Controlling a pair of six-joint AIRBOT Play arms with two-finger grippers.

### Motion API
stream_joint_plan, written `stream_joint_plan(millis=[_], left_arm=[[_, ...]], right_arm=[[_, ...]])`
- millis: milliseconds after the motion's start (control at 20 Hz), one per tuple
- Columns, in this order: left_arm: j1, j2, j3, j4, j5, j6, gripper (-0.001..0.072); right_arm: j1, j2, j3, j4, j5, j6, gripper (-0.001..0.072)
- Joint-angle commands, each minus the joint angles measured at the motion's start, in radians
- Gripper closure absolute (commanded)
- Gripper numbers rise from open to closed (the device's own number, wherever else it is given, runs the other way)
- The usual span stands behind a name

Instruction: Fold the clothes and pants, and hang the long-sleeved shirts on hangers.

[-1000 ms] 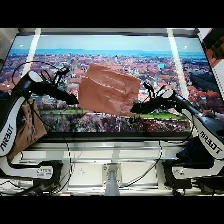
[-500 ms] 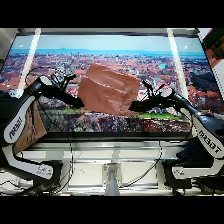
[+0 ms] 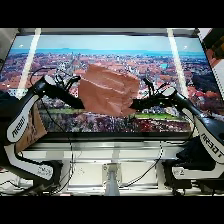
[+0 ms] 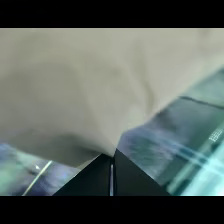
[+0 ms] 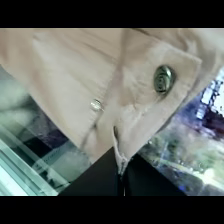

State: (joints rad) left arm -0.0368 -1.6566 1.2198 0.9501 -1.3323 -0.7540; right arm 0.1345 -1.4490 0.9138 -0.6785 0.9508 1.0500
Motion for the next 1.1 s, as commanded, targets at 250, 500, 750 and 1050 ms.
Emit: stream_joint_plan(millis=[250,500,750,1050], left_arm=[[0.008,0.297,0.164,-0.019,-0.072,0.014,0.0694],[0.034,0.607,0.166,-0.072,0.105,-0.028,0.0694],[0.034,0.903,0.166,-0.069,0.365,-0.098,0.0696],[0.033,1.139,0.164,-0.053,0.328,-0.282,0.0697]], right_arm=[[0.0,0.314,0.093,-0.009,-0.001,-0.011,0.0681],[0.0,0.508,0.268,-0.036,-0.001,0.085,0.0681],[0.0,0.655,0.337,-0.052,0.021,0.275,0.0681],[0.013,0.817,0.33,0.042,0.268,0.375,0.0682]])
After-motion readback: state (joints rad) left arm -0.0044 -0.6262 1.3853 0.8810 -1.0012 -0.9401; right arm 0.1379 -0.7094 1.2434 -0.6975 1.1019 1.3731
